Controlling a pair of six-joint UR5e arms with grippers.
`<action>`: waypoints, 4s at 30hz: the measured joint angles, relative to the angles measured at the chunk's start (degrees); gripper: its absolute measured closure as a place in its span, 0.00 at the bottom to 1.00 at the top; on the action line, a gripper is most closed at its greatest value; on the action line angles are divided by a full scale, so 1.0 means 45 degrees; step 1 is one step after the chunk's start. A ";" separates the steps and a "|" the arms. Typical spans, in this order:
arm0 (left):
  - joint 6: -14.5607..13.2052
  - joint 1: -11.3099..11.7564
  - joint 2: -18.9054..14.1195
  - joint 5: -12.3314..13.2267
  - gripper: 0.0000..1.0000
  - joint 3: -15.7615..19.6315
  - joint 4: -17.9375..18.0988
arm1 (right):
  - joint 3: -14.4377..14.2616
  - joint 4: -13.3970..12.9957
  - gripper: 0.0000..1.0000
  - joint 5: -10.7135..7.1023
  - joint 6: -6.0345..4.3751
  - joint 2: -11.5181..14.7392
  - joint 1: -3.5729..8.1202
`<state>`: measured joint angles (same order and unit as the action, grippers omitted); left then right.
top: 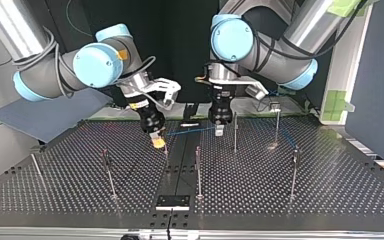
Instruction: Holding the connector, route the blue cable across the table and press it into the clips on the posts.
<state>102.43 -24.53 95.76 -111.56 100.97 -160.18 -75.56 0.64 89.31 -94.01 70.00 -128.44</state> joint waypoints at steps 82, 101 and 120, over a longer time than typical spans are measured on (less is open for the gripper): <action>0.0135 0.1676 0.3613 0.1755 0.45 -0.4231 -0.1295 | 0.1310 -0.0044 1.00 -0.0668 -0.0280 -0.0929 0.1372; -0.0244 0.1256 0.2195 0.1313 0.00 -0.2843 -0.2130 | 0.1309 -0.0049 1.00 -0.0509 -0.0227 -0.0940 0.1595; 0.0239 0.0523 0.0466 0.1951 0.00 -0.1265 -0.2441 | 0.1309 -0.0042 1.00 -0.0467 -0.0196 -0.0930 0.1670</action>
<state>103.51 -22.17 97.86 -102.79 95.27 -171.17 -69.67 0.46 87.21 -94.89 65.81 -120.93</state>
